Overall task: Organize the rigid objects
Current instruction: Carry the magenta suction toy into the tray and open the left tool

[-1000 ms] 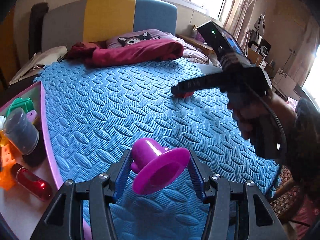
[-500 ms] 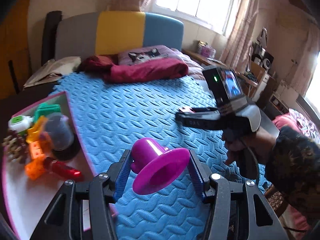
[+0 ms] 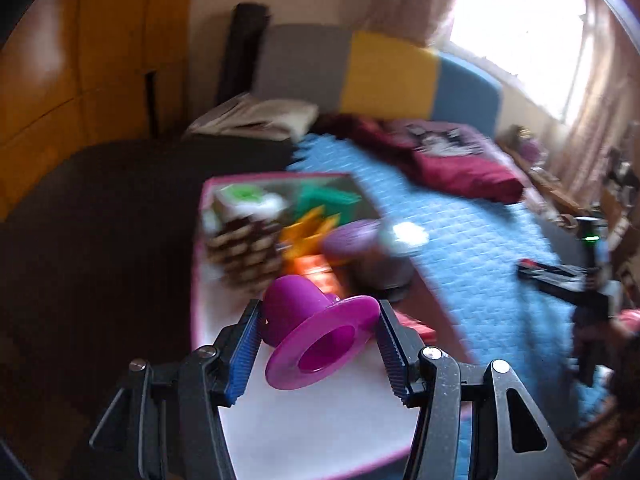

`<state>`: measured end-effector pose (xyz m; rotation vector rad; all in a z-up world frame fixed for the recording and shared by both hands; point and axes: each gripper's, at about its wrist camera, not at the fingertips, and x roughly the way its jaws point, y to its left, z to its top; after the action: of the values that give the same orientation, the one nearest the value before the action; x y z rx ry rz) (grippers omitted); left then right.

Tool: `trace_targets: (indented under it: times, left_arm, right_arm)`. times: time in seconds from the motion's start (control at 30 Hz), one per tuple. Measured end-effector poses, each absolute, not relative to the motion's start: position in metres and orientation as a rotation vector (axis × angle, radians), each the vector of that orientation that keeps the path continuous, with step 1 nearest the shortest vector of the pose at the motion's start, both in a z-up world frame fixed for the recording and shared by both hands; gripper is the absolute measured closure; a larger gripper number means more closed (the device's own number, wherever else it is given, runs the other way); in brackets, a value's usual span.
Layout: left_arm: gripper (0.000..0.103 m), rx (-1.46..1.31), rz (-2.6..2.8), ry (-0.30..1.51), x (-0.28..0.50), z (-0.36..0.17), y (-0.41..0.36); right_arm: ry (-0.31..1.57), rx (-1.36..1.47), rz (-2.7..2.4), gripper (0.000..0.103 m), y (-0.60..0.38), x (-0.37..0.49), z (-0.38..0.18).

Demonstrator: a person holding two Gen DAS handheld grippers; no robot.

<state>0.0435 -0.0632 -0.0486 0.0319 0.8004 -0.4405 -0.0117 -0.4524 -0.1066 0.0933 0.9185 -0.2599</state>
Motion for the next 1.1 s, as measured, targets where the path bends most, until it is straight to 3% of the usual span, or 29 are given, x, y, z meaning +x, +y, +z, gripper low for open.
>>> trace_targets:
  times: [0.33, 0.5, 0.77, 1.1]
  left_arm:
    - [0.046, 0.091, -0.367, 0.826, 0.071, -0.081, -0.063]
    - [0.039, 0.096, -0.369, 0.828, 0.070, -0.079, -0.061]
    - [0.028, 0.059, -0.306, 0.760, 0.053, -0.053, -0.054]
    - [0.027, 0.018, -0.197, 0.730, 0.035, -0.022, -0.041]
  right_arm:
    - [0.918, 0.088, -0.261, 0.056, -0.452, -0.011, -0.107]
    - [0.916, 0.090, -0.260, 0.056, -0.452, -0.011, -0.107]
    - [0.918, 0.090, -0.262, 0.056, -0.452, -0.010, -0.108]
    - [0.918, 0.066, -0.270, 0.056, -0.449, -0.010, -0.107]
